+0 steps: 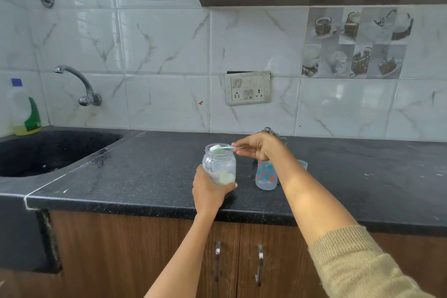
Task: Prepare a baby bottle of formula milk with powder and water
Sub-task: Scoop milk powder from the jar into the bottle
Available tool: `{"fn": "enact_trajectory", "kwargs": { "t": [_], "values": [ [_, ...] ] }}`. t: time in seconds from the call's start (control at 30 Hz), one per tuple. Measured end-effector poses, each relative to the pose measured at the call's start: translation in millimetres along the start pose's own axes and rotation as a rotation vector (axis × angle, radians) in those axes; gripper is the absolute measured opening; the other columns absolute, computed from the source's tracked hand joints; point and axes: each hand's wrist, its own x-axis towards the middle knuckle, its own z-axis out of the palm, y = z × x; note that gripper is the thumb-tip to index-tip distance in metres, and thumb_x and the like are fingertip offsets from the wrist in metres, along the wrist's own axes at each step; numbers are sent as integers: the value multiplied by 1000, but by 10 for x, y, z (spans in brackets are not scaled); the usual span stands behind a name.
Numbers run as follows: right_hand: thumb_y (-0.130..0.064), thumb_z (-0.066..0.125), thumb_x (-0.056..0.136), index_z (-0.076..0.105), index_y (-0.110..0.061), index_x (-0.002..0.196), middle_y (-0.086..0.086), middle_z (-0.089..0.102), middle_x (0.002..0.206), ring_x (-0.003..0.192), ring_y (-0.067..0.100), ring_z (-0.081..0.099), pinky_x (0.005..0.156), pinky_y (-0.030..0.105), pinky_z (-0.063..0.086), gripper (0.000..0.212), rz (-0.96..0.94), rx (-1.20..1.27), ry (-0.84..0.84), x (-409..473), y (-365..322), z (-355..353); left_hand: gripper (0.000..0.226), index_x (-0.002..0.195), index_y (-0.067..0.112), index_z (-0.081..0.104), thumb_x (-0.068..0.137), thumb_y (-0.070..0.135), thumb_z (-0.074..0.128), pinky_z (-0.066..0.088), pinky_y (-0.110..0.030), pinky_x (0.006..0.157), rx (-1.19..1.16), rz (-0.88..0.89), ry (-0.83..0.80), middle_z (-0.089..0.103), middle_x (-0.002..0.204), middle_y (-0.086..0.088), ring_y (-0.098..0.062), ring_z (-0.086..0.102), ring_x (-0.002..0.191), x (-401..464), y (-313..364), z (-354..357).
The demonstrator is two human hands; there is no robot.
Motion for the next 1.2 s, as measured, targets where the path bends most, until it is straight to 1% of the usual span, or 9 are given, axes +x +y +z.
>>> {"fn": "enact_trajectory", "kwargs": {
  "t": [0.23, 0.33, 0.47, 0.57, 0.73, 0.83, 0.93, 1.03, 1.2],
  "values": [
    [3, 67, 82, 63, 3, 77, 9, 66, 49, 40, 12, 65, 42, 17, 53, 7, -4, 18, -13, 16, -1, 5, 89, 121, 18, 45, 47, 42, 88, 53, -33, 83, -7, 0, -2, 59, 114, 1, -19, 59, 104, -19, 21, -13],
    [2, 67, 82, 64, 3, 77, 10, 67, 50, 41, 12, 65, 43, 17, 53, 6, -4, 33, -18, 14, -5, -9, 103, 130, 16, 38, 46, 46, 87, 52, -39, 91, -5, -2, -19, 54, 125, -4, -23, 55, 114, -43, 48, -23],
    [1, 66, 83, 64, 2, 77, 8, 66, 49, 41, 11, 64, 44, 16, 54, 6, -22, 75, -25, -19, -13, -96, 135, 144, 14, 8, 42, 56, 86, 38, -47, 107, -24, -18, 30, 22, 149, -13, -31, 27, 139, -112, 164, -52],
    [1, 68, 82, 63, 2, 76, 7, 67, 50, 42, 11, 65, 46, 15, 54, 8, -54, 119, -10, -64, -54, -209, 141, 147, 7, -7, 50, 57, 83, 13, -32, 116, -36, 46, 116, -5, 158, -9, -23, -4, 146, -226, 274, -50],
    [-1, 65, 84, 59, 2, 72, 8, 65, 46, 37, 10, 62, 41, 14, 51, 14, -88, 154, 48, -232, -152, -517, 131, 148, 11, -5, 57, 65, 73, 15, -30, 115, -8, 279, 241, -6, 157, -4, -13, -7, 144, -419, 552, 115],
    [1, 65, 83, 61, 3, 75, 10, 66, 49, 39, 12, 64, 41, 15, 51, 9, -92, 184, 84, -325, -148, -737, 125, 148, 14, -6, 63, 58, 74, 10, -25, 114, -25, 390, 134, -8, 155, 1, -14, -3, 145, -492, 741, 272],
    [2, 67, 82, 62, 3, 76, 9, 67, 50, 42, 13, 65, 48, 17, 54, 7, -106, 192, 125, -378, -101, -929, 121, 148, 12, -4, 66, 53, 75, 14, -21, 109, -8, 431, -57, -6, 157, 0, -16, 3, 146, -553, 887, 434],
    [2, 68, 81, 62, 3, 77, 9, 67, 50, 42, 13, 65, 50, 17, 54, 7, -102, 192, 153, -402, -47, -1061, 117, 149, 13, -4, 69, 53, 73, 22, -30, 113, 22, 300, -194, -3, 159, -3, -20, 8, 146, -548, 910, 590],
    [1, 70, 79, 64, 2, 76, 9, 68, 52, 43, 12, 66, 51, 18, 54, 7, -89, 192, 168, -378, 26, -1172, 114, 148, 9, -3, 73, 50, 72, 28, -41, 111, 64, 54, -311, 4, 158, -8, -26, 17, 144, -461, 865, 755]
  ]
}}
